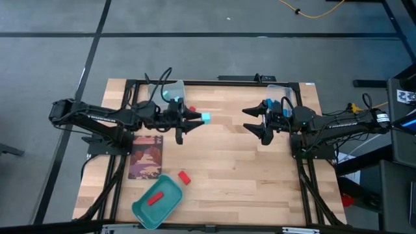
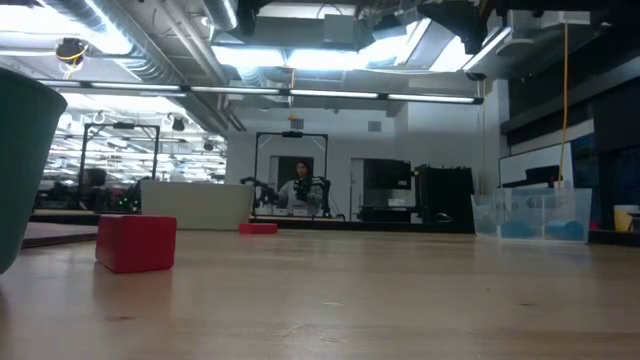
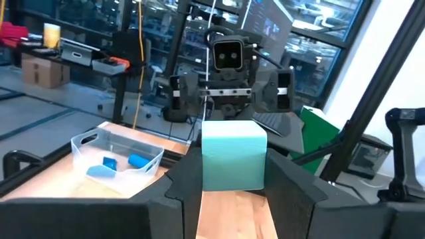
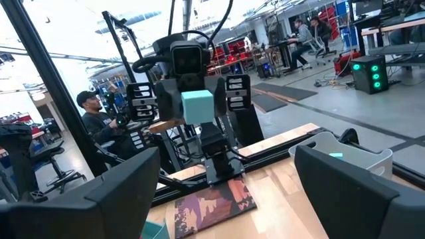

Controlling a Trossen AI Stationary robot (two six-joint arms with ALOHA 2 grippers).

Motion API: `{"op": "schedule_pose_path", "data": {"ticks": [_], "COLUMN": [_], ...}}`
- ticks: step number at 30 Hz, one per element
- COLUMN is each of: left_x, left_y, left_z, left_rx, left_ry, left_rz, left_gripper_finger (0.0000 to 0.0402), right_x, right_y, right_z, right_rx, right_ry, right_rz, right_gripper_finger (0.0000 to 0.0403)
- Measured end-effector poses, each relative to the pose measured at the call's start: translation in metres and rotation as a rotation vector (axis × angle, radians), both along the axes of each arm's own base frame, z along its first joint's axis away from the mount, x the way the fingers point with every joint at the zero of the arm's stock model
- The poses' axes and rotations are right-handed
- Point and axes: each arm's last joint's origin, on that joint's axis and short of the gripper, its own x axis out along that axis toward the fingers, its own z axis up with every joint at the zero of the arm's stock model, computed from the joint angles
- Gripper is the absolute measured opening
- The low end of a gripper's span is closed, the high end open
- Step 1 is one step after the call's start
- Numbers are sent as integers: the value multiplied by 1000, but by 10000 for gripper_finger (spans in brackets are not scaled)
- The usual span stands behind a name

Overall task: Sort & place blocks by color
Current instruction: Put the light blue block into the gray bin

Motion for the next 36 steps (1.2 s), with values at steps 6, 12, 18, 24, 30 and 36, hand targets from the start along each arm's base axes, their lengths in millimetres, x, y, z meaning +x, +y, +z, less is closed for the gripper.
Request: {"op": "schedule_pose_path", "data": {"ticks": [6,12,18,24,30,36], "left_x": [0,-15,-53,-80,-70,-54], "left_y": [6,55,134,201,232,234], "left_z": [1,42,83,65,-10,-78], "left_rx": [-51,4,32,-175,-446,-566], "left_ry": [15,265,592,789,1037,1193], "left_rz": [64,265,525,607,532,537], "left_gripper_finger": [128,128,128,128,128,128], "right_x": [0,0,0,0,0,0], "right_y": [0,0,0,0,0,0], "right_z": [0,0,-1,-1,-2,-2], "right_rx": [3,4,4,7,32,30], "right_ry": [0,0,5,11,20,21], "right_rz": [0,0,-1,-1,2,2], "right_gripper_finger": [351,351,351,351,351,351]}}
